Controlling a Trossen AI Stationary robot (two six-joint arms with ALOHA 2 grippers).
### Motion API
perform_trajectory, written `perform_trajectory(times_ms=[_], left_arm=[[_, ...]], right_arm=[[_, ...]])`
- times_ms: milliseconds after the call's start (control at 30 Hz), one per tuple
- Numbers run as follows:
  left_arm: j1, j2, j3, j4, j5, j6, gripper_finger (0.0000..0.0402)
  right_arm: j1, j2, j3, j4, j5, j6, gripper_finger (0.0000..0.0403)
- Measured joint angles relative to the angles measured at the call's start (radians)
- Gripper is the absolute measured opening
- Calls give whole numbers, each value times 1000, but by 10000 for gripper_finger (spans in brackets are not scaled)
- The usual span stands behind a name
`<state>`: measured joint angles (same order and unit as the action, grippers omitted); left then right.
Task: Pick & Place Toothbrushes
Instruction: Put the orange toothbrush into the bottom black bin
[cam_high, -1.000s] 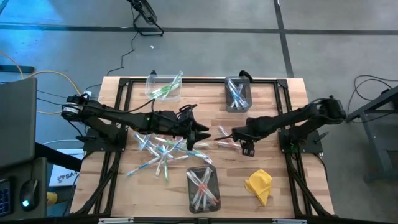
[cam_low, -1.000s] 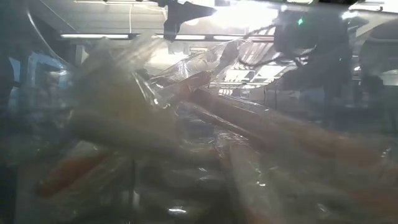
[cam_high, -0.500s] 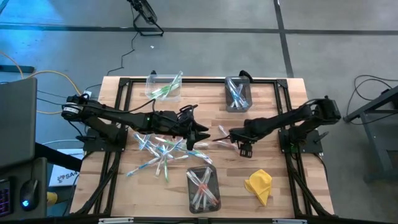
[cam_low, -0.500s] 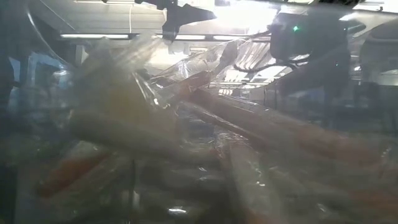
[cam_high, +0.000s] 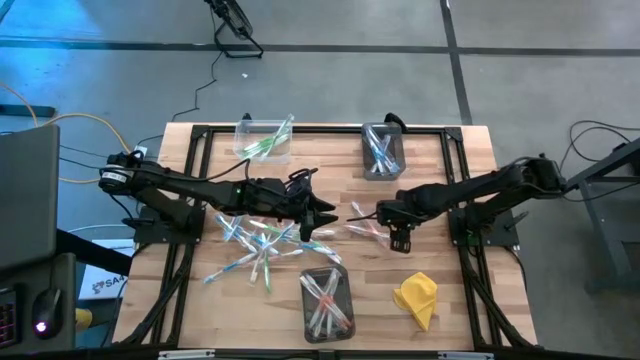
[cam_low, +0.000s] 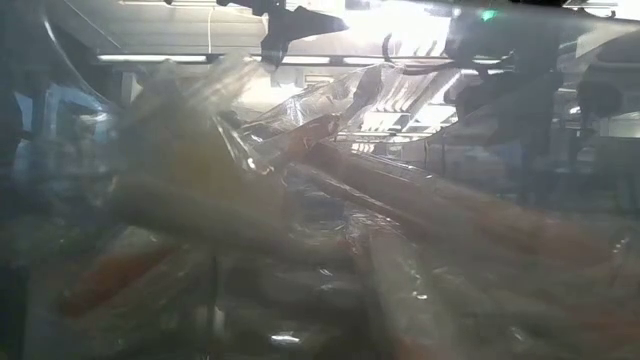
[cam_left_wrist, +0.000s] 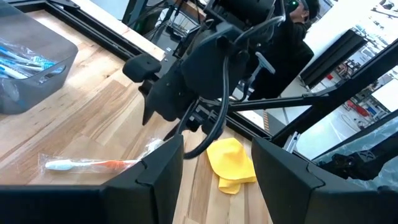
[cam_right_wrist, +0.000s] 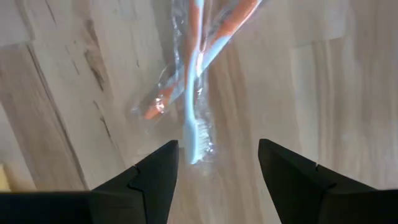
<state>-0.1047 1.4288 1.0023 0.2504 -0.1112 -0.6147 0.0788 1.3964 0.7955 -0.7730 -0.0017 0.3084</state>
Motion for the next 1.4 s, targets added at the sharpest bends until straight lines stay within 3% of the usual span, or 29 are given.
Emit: perform_trajectory(times_ms=[300, 533, 1167, 1400], left_arm=[[0, 0, 0, 0, 0, -1, 187], [0, 0, 0, 0, 0, -1, 187], [0, 0, 0, -18, -1, 0, 187], [0, 0, 0, -19, -1, 0, 187]], right_arm=[[0, 15, -11, 82, -38, 28, 215], [0, 17, -11, 94, -4, 27, 215], [1, 167, -11, 120, 14, 26, 215], [0, 196, -11, 131, 32, 2, 161]])
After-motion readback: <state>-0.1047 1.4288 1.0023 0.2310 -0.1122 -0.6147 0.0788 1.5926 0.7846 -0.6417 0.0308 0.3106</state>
